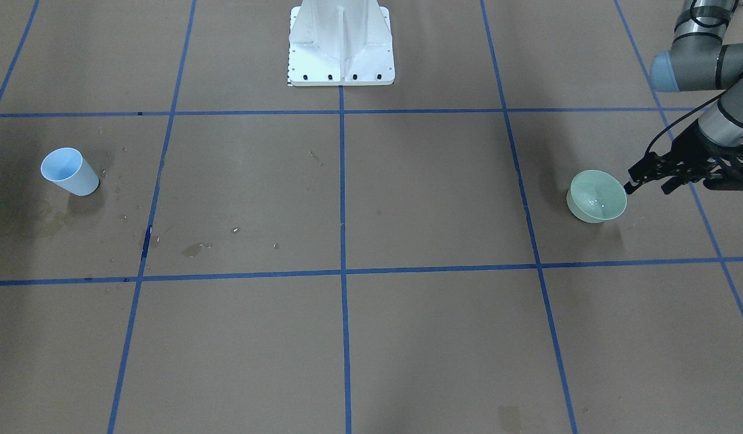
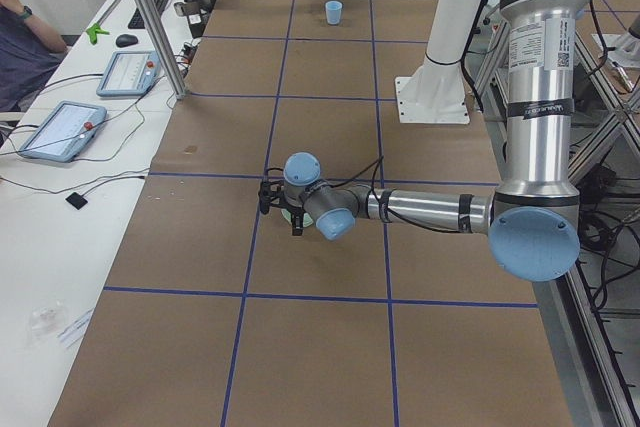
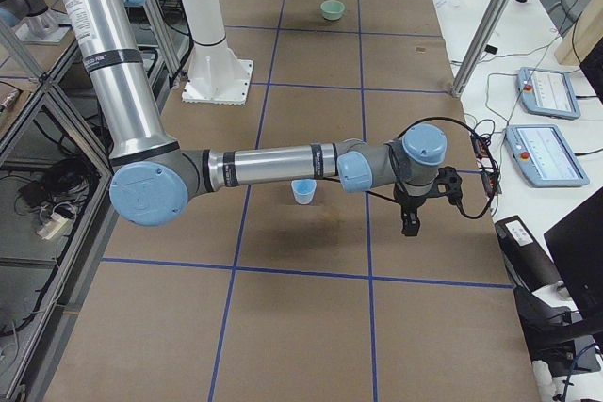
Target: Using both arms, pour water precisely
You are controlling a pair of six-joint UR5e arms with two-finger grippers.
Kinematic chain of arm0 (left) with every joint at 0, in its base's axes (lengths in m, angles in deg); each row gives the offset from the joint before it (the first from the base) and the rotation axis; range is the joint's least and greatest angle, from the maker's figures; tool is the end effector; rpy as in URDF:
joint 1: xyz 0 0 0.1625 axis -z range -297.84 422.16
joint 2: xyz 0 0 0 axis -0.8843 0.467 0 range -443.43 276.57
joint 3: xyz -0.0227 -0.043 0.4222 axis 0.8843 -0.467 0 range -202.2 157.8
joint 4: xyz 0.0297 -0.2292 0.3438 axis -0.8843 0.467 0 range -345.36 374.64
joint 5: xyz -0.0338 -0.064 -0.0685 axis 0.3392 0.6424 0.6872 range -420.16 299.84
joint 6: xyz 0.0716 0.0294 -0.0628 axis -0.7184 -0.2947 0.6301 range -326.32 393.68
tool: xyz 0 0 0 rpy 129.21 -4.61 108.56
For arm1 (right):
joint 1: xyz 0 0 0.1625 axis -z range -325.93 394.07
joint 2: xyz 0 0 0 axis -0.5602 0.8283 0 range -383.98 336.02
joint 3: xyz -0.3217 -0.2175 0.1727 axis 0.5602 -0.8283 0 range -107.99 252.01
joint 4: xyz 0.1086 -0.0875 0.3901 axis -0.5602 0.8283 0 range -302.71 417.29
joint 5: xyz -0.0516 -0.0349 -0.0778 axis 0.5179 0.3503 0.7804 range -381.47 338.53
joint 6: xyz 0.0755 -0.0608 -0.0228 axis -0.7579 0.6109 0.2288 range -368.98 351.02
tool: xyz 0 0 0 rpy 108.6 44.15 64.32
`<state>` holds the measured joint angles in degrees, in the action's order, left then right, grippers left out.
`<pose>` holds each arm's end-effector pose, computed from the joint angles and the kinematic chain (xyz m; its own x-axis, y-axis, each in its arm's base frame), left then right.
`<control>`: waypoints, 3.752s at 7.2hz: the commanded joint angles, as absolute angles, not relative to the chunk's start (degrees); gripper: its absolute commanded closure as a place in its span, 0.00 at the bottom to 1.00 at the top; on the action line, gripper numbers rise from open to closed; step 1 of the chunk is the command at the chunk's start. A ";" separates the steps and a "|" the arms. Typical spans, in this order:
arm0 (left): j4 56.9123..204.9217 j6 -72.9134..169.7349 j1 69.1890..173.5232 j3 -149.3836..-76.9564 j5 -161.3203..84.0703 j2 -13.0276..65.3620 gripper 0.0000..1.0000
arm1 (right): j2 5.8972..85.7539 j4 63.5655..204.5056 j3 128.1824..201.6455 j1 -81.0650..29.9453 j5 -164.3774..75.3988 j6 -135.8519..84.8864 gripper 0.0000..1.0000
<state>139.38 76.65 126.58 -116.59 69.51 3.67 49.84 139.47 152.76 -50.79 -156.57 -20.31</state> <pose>0.1515 -0.4778 0.5798 0.6262 -0.0036 -0.7797 0.1074 0.9909 0.0816 0.0068 -0.6252 0.5659 0.6904 -0.0488 0.7217 -0.0501 0.9921 0.1151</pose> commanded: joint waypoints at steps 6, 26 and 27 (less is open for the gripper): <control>97.79 31.69 149.06 -119.67 69.83 10.53 0.00 | 59.86 157.43 162.94 -55.58 -154.35 -6.17 0.00; 98.66 32.19 149.61 -120.11 70.10 3.76 0.00 | 63.73 147.38 163.68 -54.96 -155.76 -10.56 0.00; 98.66 32.19 149.52 -120.11 70.10 3.76 0.00 | 63.73 147.38 163.76 -55.05 -155.76 -10.56 0.00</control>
